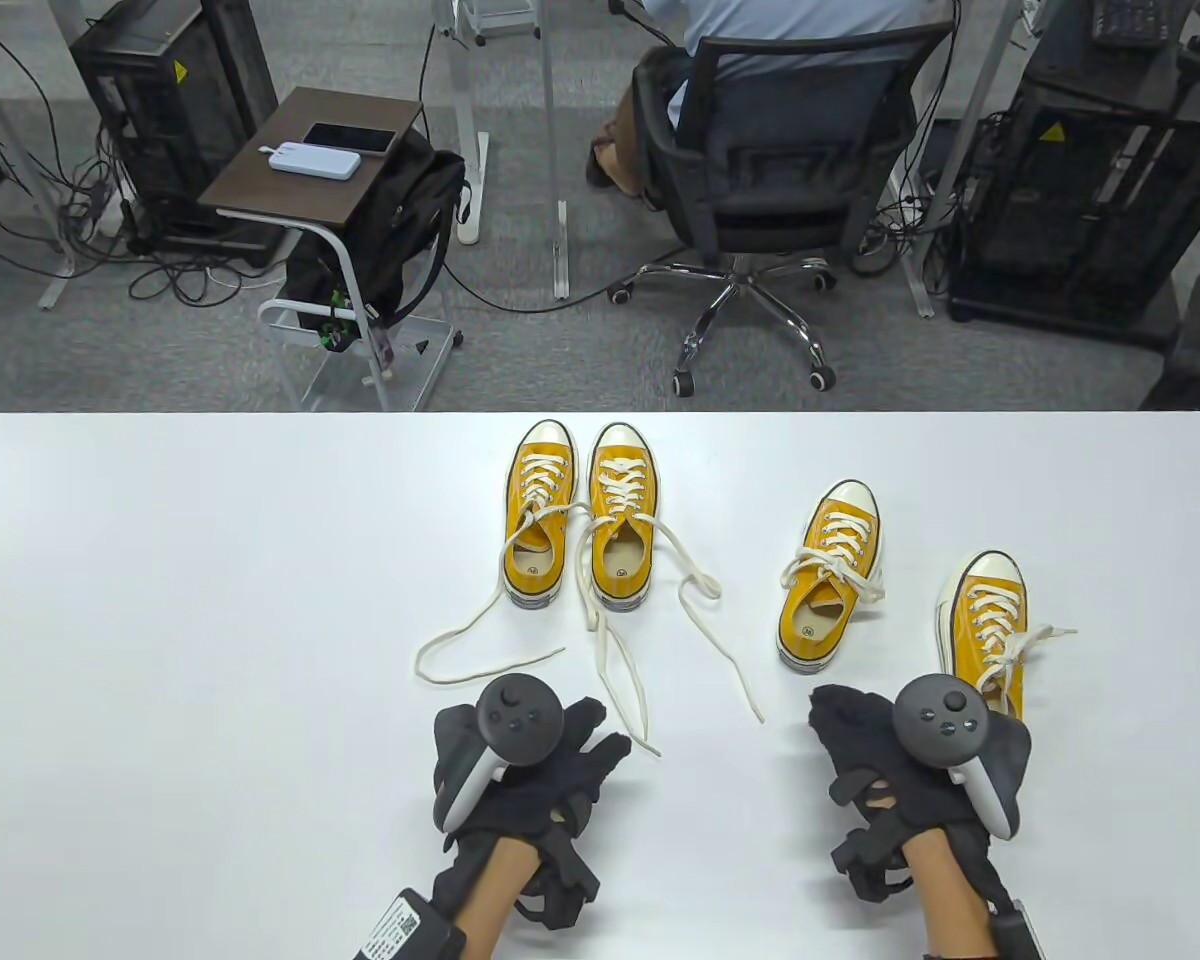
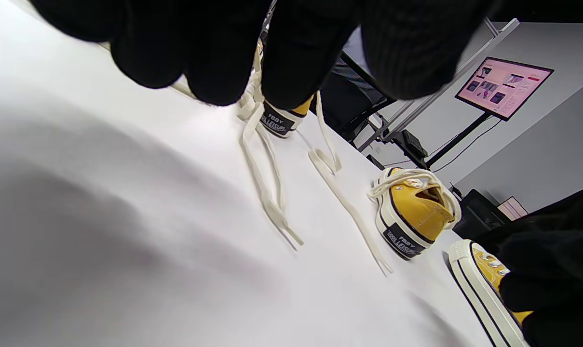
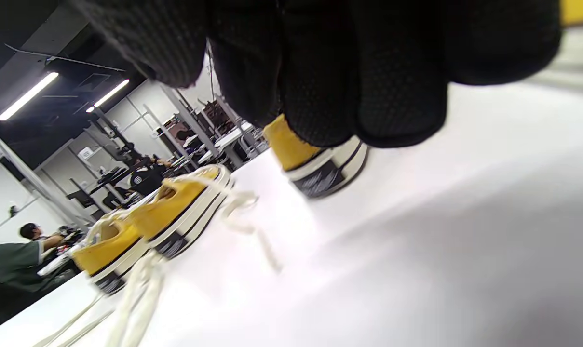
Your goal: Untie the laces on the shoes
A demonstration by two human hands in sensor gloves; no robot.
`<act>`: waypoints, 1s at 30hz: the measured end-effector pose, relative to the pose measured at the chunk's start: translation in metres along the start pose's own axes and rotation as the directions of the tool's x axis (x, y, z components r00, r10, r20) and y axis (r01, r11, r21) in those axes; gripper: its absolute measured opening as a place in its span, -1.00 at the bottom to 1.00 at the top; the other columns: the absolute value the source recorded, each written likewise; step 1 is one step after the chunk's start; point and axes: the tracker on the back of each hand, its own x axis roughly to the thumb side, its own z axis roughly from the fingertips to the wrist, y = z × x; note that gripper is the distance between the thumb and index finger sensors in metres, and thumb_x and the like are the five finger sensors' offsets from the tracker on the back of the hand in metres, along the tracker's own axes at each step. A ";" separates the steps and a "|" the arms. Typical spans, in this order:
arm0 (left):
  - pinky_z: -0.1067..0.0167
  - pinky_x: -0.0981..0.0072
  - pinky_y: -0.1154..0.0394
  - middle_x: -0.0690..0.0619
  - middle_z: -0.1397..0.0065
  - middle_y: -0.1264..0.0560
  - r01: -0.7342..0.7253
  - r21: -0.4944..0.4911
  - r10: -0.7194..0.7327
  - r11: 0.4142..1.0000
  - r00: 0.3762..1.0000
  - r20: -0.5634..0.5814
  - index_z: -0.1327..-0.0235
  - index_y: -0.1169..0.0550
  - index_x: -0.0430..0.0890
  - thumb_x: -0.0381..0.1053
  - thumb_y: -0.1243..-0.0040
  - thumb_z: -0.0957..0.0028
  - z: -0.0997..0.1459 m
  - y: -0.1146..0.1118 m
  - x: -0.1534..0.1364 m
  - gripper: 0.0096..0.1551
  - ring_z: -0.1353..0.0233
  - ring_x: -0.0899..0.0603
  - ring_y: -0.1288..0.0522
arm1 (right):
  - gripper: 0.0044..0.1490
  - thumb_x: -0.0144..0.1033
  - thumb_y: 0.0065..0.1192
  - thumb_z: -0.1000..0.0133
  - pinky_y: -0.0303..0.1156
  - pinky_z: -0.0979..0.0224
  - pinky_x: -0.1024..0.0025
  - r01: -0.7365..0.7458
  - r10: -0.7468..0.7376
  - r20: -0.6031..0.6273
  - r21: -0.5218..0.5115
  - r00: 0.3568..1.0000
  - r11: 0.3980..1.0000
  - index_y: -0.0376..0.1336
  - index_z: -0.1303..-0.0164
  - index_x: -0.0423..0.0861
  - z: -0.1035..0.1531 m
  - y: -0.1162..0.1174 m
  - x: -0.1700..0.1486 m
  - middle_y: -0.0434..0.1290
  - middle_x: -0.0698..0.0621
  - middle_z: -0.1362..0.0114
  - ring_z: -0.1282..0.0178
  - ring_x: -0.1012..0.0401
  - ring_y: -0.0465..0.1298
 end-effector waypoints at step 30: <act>-0.29 -0.32 -0.36 -0.28 -0.52 -0.44 -0.029 -0.031 0.029 0.999 1.000 -0.012 -0.52 -0.50 0.03 0.36 -0.07 0.00 -0.003 -0.001 -0.005 -0.17 -0.42 -0.49 -0.40 | -0.53 0.06 0.37 0.07 0.47 0.00 -0.11 -0.421 0.399 -0.331 0.007 0.855 0.907 0.48 0.01 0.14 -0.007 -0.034 -0.106 0.59 -0.27 -0.08 0.10 -0.12 0.59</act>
